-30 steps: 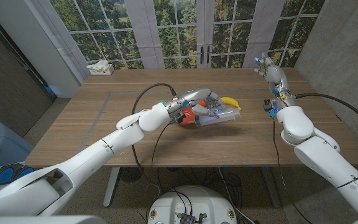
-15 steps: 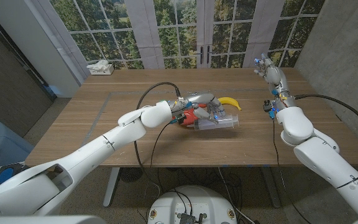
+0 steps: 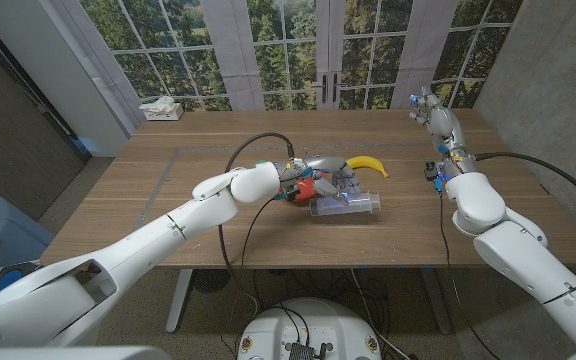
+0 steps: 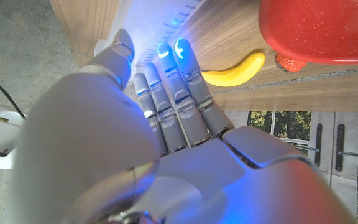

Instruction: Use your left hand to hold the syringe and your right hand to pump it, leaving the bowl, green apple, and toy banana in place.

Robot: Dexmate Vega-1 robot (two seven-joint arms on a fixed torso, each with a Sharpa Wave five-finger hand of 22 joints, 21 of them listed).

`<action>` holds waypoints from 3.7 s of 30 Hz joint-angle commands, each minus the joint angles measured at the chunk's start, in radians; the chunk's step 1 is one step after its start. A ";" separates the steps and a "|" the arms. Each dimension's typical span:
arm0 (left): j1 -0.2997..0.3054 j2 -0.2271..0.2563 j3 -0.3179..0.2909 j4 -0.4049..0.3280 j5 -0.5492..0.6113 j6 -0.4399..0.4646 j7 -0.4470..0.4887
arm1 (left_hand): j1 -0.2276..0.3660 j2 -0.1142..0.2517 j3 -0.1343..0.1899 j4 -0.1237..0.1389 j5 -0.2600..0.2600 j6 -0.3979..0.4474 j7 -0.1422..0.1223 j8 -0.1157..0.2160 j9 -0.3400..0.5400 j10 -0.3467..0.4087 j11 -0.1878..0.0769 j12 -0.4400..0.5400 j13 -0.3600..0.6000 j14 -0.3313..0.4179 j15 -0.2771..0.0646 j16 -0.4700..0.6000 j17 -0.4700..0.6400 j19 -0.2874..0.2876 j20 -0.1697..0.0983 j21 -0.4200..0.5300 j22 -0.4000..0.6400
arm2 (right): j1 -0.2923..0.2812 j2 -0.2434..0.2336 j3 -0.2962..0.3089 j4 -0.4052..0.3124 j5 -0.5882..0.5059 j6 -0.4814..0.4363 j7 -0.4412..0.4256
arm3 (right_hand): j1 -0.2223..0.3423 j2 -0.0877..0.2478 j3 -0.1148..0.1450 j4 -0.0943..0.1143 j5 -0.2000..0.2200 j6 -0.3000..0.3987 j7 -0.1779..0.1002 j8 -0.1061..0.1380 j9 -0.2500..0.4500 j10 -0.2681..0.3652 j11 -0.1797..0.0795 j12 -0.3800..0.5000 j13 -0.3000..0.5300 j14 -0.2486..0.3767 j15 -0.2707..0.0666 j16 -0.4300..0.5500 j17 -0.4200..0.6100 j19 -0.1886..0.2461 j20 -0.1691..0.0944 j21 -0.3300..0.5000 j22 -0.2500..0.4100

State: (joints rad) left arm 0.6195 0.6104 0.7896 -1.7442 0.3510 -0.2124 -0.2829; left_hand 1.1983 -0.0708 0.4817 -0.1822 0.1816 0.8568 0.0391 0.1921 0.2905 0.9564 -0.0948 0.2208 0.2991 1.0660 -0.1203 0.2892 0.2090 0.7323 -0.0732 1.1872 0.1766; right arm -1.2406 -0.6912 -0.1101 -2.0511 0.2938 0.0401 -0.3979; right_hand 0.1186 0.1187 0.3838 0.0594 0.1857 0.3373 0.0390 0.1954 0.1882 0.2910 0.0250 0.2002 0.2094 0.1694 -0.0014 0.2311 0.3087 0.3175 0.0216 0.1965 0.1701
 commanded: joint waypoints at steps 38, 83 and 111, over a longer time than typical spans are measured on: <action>0.075 0.023 -0.071 -0.006 0.129 -0.039 0.283 | -0.397 0.149 -0.182 0.057 -0.002 -0.712 -0.167 -0.024 -0.105 -0.839 0.040 -0.049 -0.093 -0.868 0.060 -0.115 0.010 -0.538 0.092 -0.469 -0.008 | 0.098 0.002 -0.063 0.094 0.042 0.027 0.063 | 0.004 0.021 -0.001 -0.014 0.000 -0.007 -0.001 0.001 0.002 -0.009 0.009 0.003 0.000 -0.003 0.006 0.003 0.001 0.005 -0.004 -0.001 0.003; 0.212 -0.067 -0.227 0.113 -0.309 -0.205 0.431 | -0.829 0.291 -0.111 0.296 0.083 -0.946 -0.085 -0.007 -0.118 -1.075 0.039 -0.027 -0.125 -1.217 0.032 -0.097 -0.025 -0.779 -0.015 -0.787 -0.008 | 0.105 0.037 -0.093 0.251 0.176 0.212 0.165 | -0.028 -0.015 -0.016 -0.010 0.004 -0.077 0.023 -0.015 -0.004 -0.076 -0.009 -0.015 -0.006 -0.054 -0.025 -0.028 -0.022 -0.020 -0.024 -0.007 0.003; 0.274 -0.098 -0.329 0.154 -0.615 -0.230 0.396 | -0.880 0.281 -0.029 0.358 0.123 -0.937 -0.080 -0.010 -0.119 -1.073 0.048 -0.029 -0.125 -1.222 0.019 -0.101 -0.028 -0.780 -0.055 -0.823 -0.009 | 0.065 0.091 -0.109 0.251 0.176 0.273 0.119 | -0.034 -0.022 -0.015 -0.012 0.005 -0.086 0.021 -0.012 -0.006 -0.085 -0.011 -0.013 -0.008 -0.060 -0.022 -0.032 -0.035 -0.025 -0.028 -0.006 0.002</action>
State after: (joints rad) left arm 0.8760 0.5234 0.5016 -1.6240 -0.1354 -0.4232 0.1465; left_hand 0.3279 0.1883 0.4407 0.1762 0.2977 -0.0800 -0.0441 0.1778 0.1722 -0.1160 -0.0528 0.1897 0.1720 -0.1570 -0.0357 0.1850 0.1816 -0.0530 -0.0341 0.3693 0.1654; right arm -1.1608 -0.6286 -0.2084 -1.7944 0.4816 0.2889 -0.2402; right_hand 0.0830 0.0935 0.3673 0.0509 0.1856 0.2566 0.0587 0.1808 0.1815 0.2103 0.0125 0.1846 0.1996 0.1123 -0.0231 0.1999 0.2738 0.2888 -0.0071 0.1921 0.1701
